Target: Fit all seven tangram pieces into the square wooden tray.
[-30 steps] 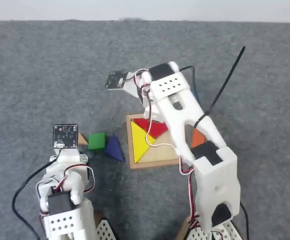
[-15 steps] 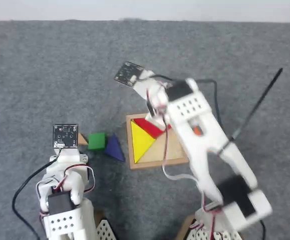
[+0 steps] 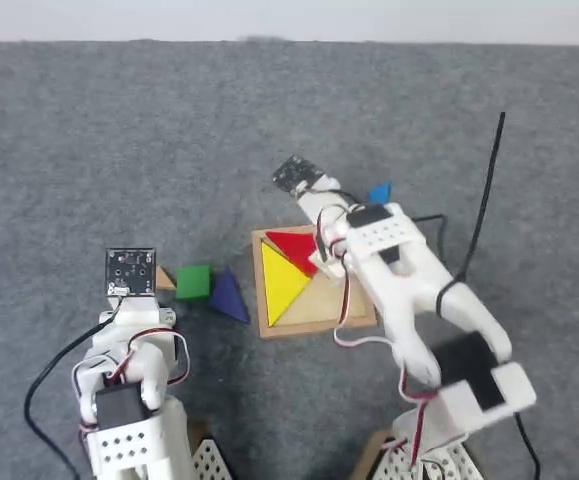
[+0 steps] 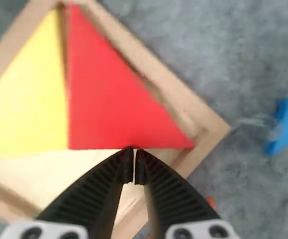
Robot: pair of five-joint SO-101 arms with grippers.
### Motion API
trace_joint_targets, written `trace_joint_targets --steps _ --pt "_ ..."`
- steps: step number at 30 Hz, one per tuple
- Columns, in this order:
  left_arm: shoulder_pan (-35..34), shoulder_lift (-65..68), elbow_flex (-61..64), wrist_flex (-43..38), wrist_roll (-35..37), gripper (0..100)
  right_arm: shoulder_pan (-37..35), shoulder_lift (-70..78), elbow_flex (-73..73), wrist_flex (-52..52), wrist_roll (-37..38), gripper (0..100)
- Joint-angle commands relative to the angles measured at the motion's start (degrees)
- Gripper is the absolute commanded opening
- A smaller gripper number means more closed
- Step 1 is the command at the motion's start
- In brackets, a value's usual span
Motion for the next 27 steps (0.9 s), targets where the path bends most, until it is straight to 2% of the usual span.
trace_joint_targets --steps 1,8,12,20,24,27 --pt "-0.26 -0.7 -0.57 0.18 0.62 2 2.42 2.95 -5.54 -0.92 -0.53 2.2" --pt "-0.26 -0.7 -0.57 0.18 0.62 2 2.42 3.47 -6.59 -0.84 -0.44 2.2" --pt "-0.26 -0.7 -0.57 0.18 0.62 2 3.82 -3.56 -3.25 -0.75 -1.23 2.2" --pt "-0.26 -0.7 -0.57 0.18 0.62 2 9.27 -23.78 9.58 2.33 -8.18 2.5" --pt "-0.26 -0.7 -0.57 0.18 0.62 2 13.85 -24.92 9.67 8.22 -13.54 2.7" --pt "-0.26 -0.7 -0.57 0.18 0.62 2 14.64 -23.34 9.67 9.1 -17.14 2.8"
